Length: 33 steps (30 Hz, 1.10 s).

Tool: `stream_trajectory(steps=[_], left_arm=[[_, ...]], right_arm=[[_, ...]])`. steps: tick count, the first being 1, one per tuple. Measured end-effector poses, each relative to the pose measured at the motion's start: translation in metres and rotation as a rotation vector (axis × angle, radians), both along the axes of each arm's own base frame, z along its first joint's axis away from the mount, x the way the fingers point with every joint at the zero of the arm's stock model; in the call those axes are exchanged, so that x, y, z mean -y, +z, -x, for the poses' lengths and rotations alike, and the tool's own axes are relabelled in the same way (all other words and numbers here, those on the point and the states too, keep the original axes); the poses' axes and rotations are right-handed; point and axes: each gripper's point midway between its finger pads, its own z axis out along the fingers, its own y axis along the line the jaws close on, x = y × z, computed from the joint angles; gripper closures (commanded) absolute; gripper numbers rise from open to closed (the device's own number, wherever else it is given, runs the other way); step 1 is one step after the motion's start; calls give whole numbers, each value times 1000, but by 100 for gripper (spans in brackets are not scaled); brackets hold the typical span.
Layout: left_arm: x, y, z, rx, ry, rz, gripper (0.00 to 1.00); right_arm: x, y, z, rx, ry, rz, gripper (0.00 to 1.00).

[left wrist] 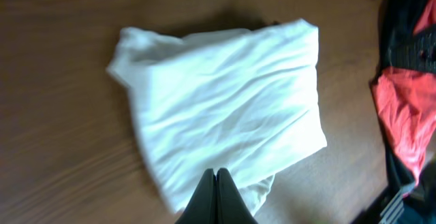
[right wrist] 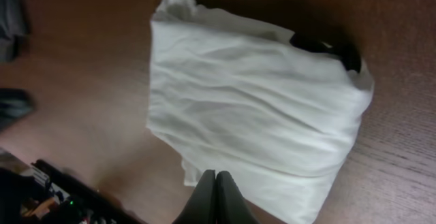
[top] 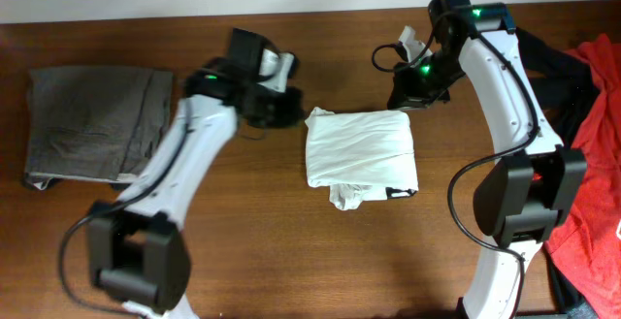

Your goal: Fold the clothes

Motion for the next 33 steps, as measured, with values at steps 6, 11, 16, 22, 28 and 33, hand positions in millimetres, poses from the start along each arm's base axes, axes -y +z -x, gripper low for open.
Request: stream_trajectory(steps=[6, 11, 16, 22, 28, 33], left_arm=[[37, -36, -2, -11, -75, 11, 100], [50, -58, -13, 6, -92, 17, 100], [53, -87, -23, 4, -87, 6, 100], [59, -136, -37, 1, -86, 2, 100], [65, -138, -43, 21, -96, 32, 100], [67, -135, -46, 29, -97, 35, 100]], right_arm=[[7, -36, -7, 15, -13, -1, 96], [13, -81, -14, 56, -29, -3, 96], [28, -118, -23, 113, -89, -8, 92], [28, -138, -34, 216, -116, -42, 62], [26, -135, -28, 208, -114, -50, 56], [29, -115, -11, 94, -133, -105, 54]])
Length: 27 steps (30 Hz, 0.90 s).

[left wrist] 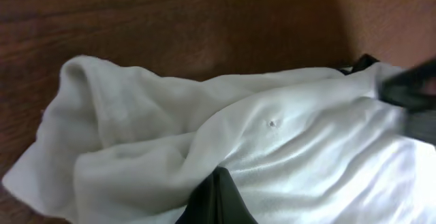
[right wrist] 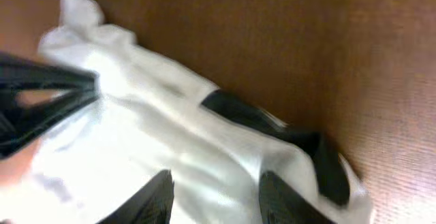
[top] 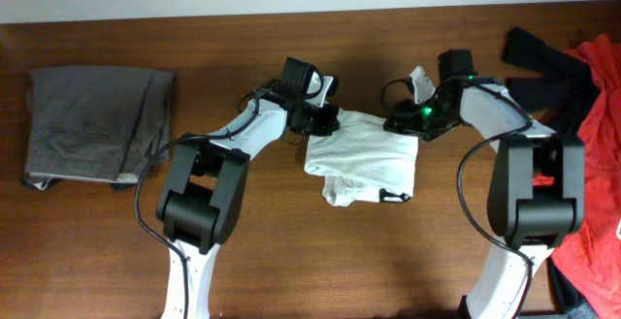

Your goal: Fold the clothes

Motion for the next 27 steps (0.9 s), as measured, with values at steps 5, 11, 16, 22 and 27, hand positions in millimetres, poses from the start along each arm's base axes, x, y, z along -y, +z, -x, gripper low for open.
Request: stream_trajectory(steps=[5, 11, 16, 22, 27], left_arm=[[0, 13, -1, 18, 0, 8, 100], [3, 71, -7, 118, 0, 55, 100], [6, 90, -11, 156, -2, 73, 100], [13, 78, -6, 139, -15, 59, 99], [25, 58, 3, 114, -38, 29, 99]], right_arm=[[12, 63, 11, -19, -40, -65, 66], [16, 136, 62, -37, -27, -99, 96], [10, 125, 74, -45, 26, -107, 96], [1, 72, 84, -47, 51, -151, 96], [-6, 22, 96, -24, 48, -185, 96]])
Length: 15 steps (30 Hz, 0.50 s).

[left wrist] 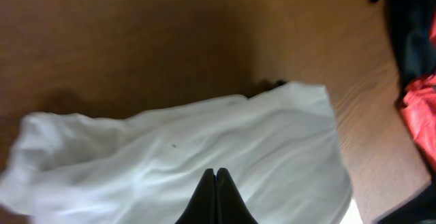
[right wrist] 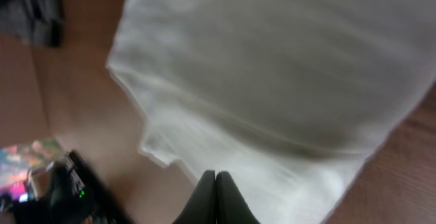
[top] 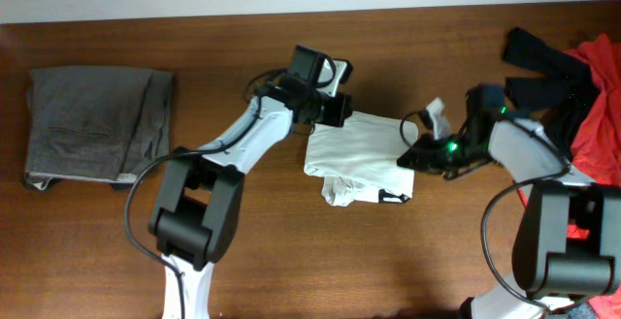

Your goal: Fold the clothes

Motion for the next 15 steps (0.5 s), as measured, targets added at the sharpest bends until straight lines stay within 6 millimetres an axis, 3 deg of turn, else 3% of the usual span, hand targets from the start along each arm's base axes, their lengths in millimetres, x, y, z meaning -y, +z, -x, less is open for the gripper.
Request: stream_trajectory(steps=[6, 8, 12, 15], left_arm=[[6, -30, 10, -48, -14, -44, 99], [3, -37, 10, -54, -5, -64, 99], [-3, -56, 8, -65, 18, -111, 100], [-3, -59, 6, -62, 20, -111, 100]], right_arm=[[-6, -54, 36, -120, -40, -28, 96], [-11, -58, 46, -163, -61, -72, 96], [-11, -59, 47, -197, -103, -102, 96], [-11, -59, 48, -216, -122, -117, 96]])
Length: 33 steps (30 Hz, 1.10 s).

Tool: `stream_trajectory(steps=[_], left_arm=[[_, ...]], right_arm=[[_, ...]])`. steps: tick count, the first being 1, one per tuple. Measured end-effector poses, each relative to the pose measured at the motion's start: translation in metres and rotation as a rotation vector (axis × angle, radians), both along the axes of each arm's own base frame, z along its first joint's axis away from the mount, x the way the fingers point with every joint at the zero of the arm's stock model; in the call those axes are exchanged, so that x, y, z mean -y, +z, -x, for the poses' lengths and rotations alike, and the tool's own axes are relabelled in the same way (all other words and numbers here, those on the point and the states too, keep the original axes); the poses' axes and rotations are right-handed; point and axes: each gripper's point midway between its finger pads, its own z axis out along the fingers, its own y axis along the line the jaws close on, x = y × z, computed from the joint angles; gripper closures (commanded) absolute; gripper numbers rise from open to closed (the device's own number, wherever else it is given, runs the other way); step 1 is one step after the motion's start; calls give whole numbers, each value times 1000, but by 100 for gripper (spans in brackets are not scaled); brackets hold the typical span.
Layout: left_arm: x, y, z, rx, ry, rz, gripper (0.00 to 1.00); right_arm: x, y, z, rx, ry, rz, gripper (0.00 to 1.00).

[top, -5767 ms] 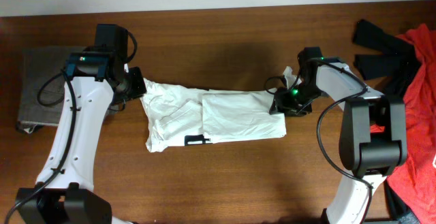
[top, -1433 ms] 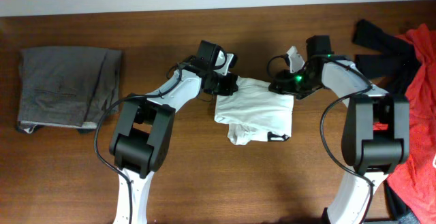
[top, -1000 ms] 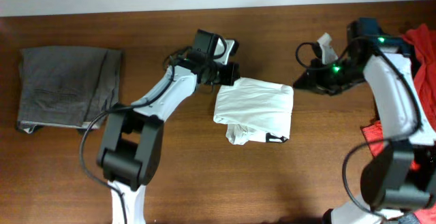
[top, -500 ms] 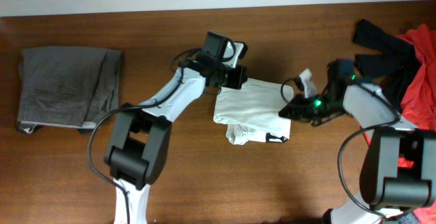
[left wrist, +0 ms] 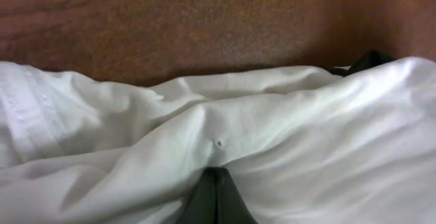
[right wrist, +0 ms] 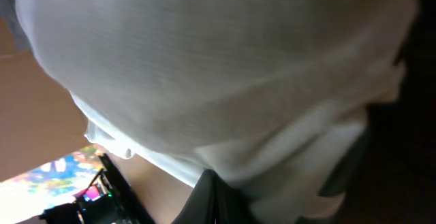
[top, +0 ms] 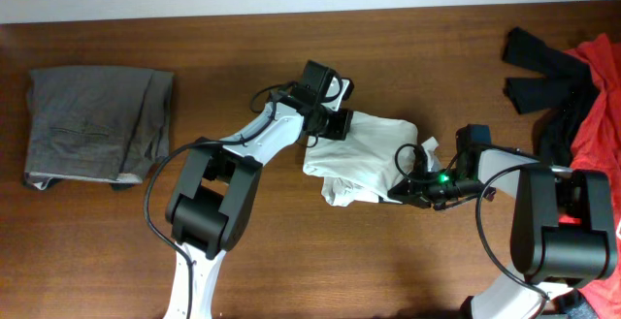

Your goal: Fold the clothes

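Note:
A white garment (top: 364, 154), folded into a rough rectangle, lies mid-table with a loose bit sticking out at its near edge. My left gripper (top: 327, 123) is at its far left corner. In the left wrist view it is shut (left wrist: 216, 171), its tip pressed into the puckered white cloth (left wrist: 272, 135). My right gripper (top: 401, 191) lies low at the garment's near right corner. It is shut (right wrist: 211, 176) against the underside of the cloth's edge (right wrist: 204, 60). No cloth shows between either pair of fingers.
Folded grey trousers (top: 97, 125) lie at the far left of the wooden table (top: 291, 261). A pile of red and black clothes (top: 572, 86) hangs over the right edge. A dark tag (left wrist: 364, 60) peeks out at the garment's far corner.
My left gripper was above the far edge and is now down on the garment's far left corner. My right gripper has moved from the right edge to the near right corner. Both remain shut.
Both grippers first hung shut above the folded white garment's far corners. Then they were down at those corners, the right one open. Later the right was shut at the right edge, the left raised. Now both press the cloth, which has shifted slightly.

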Motion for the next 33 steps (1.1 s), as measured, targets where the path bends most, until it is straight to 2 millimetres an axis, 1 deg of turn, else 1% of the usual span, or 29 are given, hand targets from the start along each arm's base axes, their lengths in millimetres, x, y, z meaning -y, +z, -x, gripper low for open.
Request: stream_trajectory(steps=[4, 7, 10, 12, 15, 17, 18, 20, 23, 26, 30, 33], left_arm=[[0, 4, -4, 10, 5, -5, 100], [-1, 14, -9, 13, 15, -19, 100], [-2, 39, -15, 27, 23, -18, 100], [-3, 62, -16, 45, 26, -11, 100], [-7, 93, -7, 43, 25, -10, 100], [-9, 101, 3, 19, 17, -16, 100], [-10, 102, 10, -4, 9, -19, 100], [-8, 98, 24, -55, -10, -27, 100], [-3, 89, 45, -119, -44, -36, 100], [5, 81, 68, -174, -82, -49, 100], [15, 75, 85, -202, -120, -55, 100], [16, 72, 89, -212, -127, -55, 100]], right_arm=[[0, 0, 1, -18, -11, -6, 96], [-1, 0, 3, -31, -13, -11, 96], [-1, 0, 9, -63, -13, -15, 96], [-2, 1, 17, -103, -7, -18, 96], [-3, 3, 37, -177, 23, -19, 96], [-5, 10, 42, -186, 40, -32, 96], [-5, 14, 42, -175, 47, -36, 96], [-5, 22, 35, -123, 57, -33, 96], [-3, 32, 13, -5, 66, -25, 96], [0, 33, -9, 100, 59, -8, 96], [4, 33, -30, 177, 29, 15, 96], [8, 30, -39, 197, 6, 45, 96]])
